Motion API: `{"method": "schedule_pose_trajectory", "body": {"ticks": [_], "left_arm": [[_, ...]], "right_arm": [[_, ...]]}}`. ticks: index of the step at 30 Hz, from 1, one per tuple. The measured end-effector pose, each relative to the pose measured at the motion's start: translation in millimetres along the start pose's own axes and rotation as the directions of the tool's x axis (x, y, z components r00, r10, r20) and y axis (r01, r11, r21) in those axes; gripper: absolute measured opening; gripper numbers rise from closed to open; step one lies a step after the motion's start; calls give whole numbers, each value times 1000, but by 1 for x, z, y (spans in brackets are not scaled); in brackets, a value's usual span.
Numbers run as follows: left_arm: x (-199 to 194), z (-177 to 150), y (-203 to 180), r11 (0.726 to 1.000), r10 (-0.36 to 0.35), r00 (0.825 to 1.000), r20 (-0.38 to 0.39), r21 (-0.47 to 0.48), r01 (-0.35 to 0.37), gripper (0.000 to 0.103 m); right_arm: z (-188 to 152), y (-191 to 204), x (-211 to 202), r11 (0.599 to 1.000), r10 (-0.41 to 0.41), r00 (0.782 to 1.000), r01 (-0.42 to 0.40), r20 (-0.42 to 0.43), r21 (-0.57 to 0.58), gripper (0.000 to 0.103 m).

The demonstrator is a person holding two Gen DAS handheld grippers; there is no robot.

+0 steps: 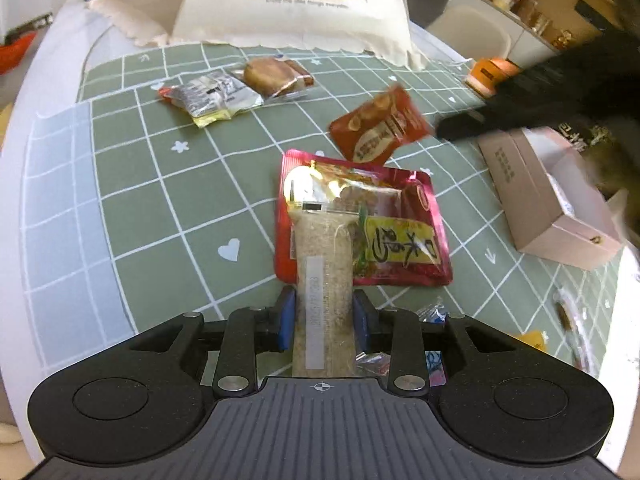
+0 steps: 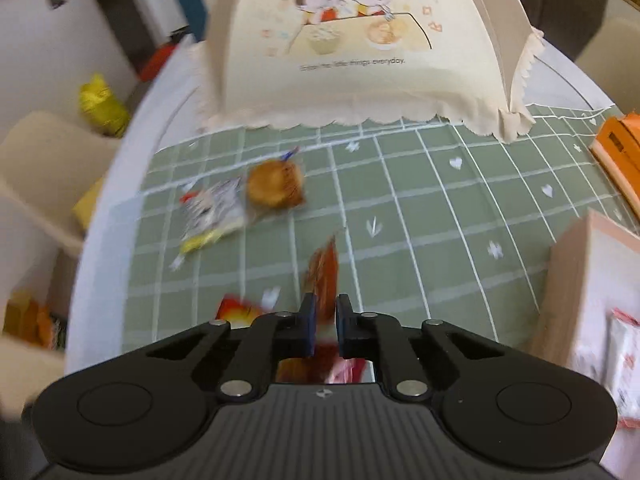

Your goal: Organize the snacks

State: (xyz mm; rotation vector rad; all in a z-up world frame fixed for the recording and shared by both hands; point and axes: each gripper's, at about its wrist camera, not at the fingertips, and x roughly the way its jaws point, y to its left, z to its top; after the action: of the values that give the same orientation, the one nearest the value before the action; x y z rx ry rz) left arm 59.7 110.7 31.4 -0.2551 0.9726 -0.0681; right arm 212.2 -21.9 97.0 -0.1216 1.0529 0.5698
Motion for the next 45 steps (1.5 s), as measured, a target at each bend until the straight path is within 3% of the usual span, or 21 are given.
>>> {"method": "schedule_pose_trajectory", "body": {"ticks": [3, 6, 7, 9, 10, 11, 14, 18, 19, 22, 25, 29, 35, 40, 45], "left_arm": [[-2, -6, -7, 1000, 23, 999, 22, 9, -23, 33], [-9, -17, -7, 1000, 23, 999, 41, -9, -23, 33], [-13, -20, -6, 1000, 18, 999, 46, -26, -16, 33], [-21, -24, -4, 998, 5, 998, 62, -56, -1, 33], [-27, -26, -4, 998, 5, 997, 74, -62, -1, 33], [-32, -27, -4, 998, 7, 996, 87, -61, -2, 33], [-49, -27, -7, 999, 4, 993, 121, -51, 2, 33], [-62, -28, -12, 999, -11, 991, 132, -35, 15, 33], [-64, -28, -13, 999, -13, 991, 132, -35, 18, 33], [-67, -31, -16, 999, -18, 992, 124, -25, 21, 33], [-66, -35, -24, 999, -40, 995, 96, -7, 41, 33], [-62, -44, -44, 997, -76, 996, 52, 25, 75, 33], [-61, -57, -95, 983, -146, 989, 1, 110, 145, 33], [-60, -42, -135, 968, -206, 978, 17, 147, 201, 33], [-54, 14, -180, 948, -264, 960, 89, 208, 241, 33]], "right_arm": [[-25, -11, -21, 1000, 16, 1000, -16, -16, -4, 10], [-39, -17, -28, 997, -38, 999, 37, 0, -62, 11], [-42, -18, -27, 994, -64, 998, 65, 13, -84, 18], [-38, -20, -22, 996, -55, 998, 56, 21, -67, 47], [-34, -22, -20, 999, -31, 999, 32, 32, -38, 72], [-29, -24, -15, 1000, -14, 998, 14, 55, -2, 77], [-8, -20, 12, 997, -37, 996, 31, 80, 69, 77], [21, -14, 66, 989, -72, 997, 71, 2, 127, 77], [26, -13, 77, 987, -89, 996, 90, -19, 133, 81], [28, -3, 83, 989, -121, 992, 123, -22, 86, 77], [17, 7, 64, 995, -98, 995, 97, -22, -22, 75], [-17, 4, 3, 994, -51, 998, 54, 35, -91, 75], [-91, -29, -87, 996, -21, 995, 29, 99, -83, 75], [-158, -66, -135, 989, -143, 980, 148, 141, -28, 75], [-212, -102, -157, 968, -247, 959, 238, 136, 77, 76]]}}
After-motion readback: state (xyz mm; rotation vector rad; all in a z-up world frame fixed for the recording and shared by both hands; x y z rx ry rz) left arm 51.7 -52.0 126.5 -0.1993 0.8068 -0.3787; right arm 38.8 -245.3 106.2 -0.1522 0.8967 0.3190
